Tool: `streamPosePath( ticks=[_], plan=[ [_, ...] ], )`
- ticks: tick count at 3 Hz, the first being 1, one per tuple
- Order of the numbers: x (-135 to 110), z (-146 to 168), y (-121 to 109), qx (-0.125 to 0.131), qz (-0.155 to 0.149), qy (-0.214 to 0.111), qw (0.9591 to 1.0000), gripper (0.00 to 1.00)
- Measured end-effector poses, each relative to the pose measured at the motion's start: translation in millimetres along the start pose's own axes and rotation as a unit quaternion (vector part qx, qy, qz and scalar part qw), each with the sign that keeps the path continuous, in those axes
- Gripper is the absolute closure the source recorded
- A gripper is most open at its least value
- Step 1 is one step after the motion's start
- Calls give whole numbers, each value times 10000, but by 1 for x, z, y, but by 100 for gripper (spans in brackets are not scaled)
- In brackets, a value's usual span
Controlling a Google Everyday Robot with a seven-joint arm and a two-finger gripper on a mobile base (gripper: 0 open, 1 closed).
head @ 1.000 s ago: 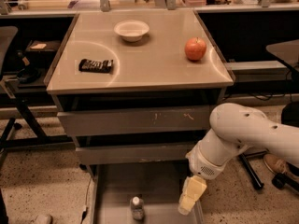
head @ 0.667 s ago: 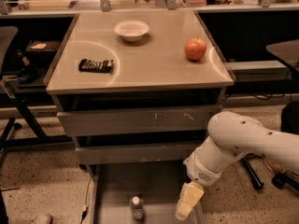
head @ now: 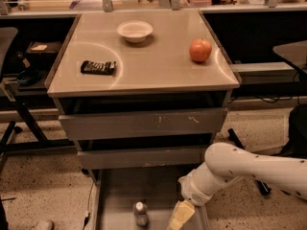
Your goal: Pick blue plastic bottle from bottom drawer and place on counter
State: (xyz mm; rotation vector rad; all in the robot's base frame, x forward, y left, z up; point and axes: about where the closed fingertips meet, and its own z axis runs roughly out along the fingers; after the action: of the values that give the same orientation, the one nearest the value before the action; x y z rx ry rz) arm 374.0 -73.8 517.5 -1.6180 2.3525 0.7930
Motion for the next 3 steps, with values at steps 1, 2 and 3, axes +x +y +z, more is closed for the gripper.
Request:
streamPosePath(
  ticks=[1, 2, 3],
  plan=[
    [11, 38, -15, -239, 646, -329, 9971, 0],
    [15, 50, -13, -366, 732, -355, 9960, 0],
    [13, 68, -17, -651, 685, -605, 9937, 0]
  ],
)
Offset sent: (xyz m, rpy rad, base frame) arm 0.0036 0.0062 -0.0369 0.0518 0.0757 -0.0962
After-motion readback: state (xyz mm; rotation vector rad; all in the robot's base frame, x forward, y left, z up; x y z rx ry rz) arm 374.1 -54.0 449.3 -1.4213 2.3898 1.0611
